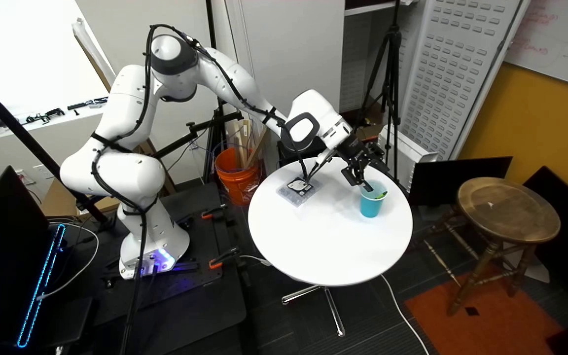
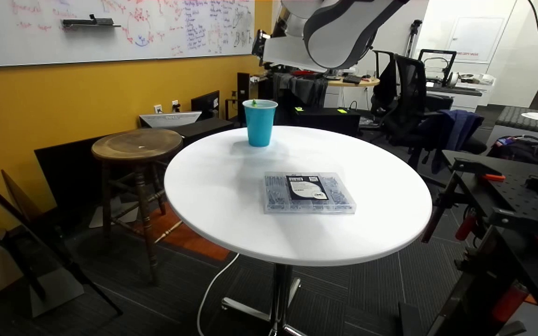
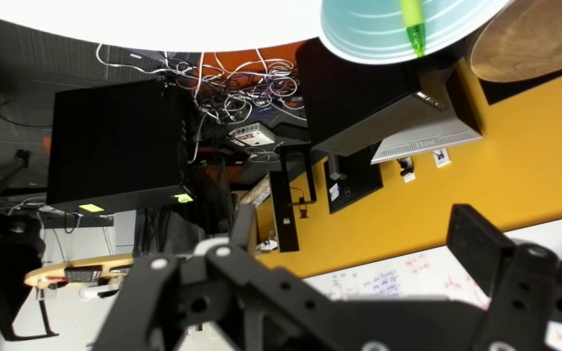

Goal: Put the pen in the cup

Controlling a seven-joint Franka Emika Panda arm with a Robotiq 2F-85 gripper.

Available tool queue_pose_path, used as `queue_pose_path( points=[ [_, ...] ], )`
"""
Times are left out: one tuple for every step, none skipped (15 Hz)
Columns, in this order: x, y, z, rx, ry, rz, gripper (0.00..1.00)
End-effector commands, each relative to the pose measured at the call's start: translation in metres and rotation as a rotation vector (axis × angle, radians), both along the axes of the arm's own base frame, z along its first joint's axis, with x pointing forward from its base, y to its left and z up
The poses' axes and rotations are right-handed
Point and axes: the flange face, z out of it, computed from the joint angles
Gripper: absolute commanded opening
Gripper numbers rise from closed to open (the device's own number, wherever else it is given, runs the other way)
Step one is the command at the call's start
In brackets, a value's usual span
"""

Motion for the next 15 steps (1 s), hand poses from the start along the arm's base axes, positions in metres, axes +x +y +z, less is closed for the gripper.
queue_pose_path(
  points=[
    [-0.022, -0.010, 0.028, 0.072, -0.046, -0.071, 1.00],
    [-0.025, -0.014, 0.034, 0.088, -0.063, -0.087, 1.00],
    [-0.027, -0.019, 0.040, 0.126, -0.084, -0.106, 1.00],
    [-0.028, -0.022, 0.045, 0.168, -0.105, -0.125, 1.00],
    [-0.028, -0.024, 0.049, 0.200, -0.121, -0.130, 1.00],
    [-0.029, -0.024, 0.053, 0.232, -0.137, -0.134, 1.00],
    [-0.029, -0.024, 0.055, 0.265, -0.152, -0.136, 1.00],
    [-0.030, -0.023, 0.058, 0.297, -0.166, -0.138, 1.00],
    [-0.030, -0.021, 0.061, 0.329, -0.179, -0.140, 1.00],
    [-0.031, -0.018, 0.062, 0.361, -0.189, -0.140, 1.00],
    [-0.031, -0.015, 0.064, 0.393, -0.197, -0.137, 1.00],
    [-0.032, -0.011, 0.065, 0.425, -0.205, -0.132, 1.00],
    [-0.032, -0.007, 0.066, 0.458, -0.211, -0.124, 1.00],
    [-0.033, -0.002, 0.066, 0.491, -0.214, -0.112, 1.00],
    [-0.034, 0.003, 0.067, 0.525, -0.214, -0.099, 1.00]
  ],
)
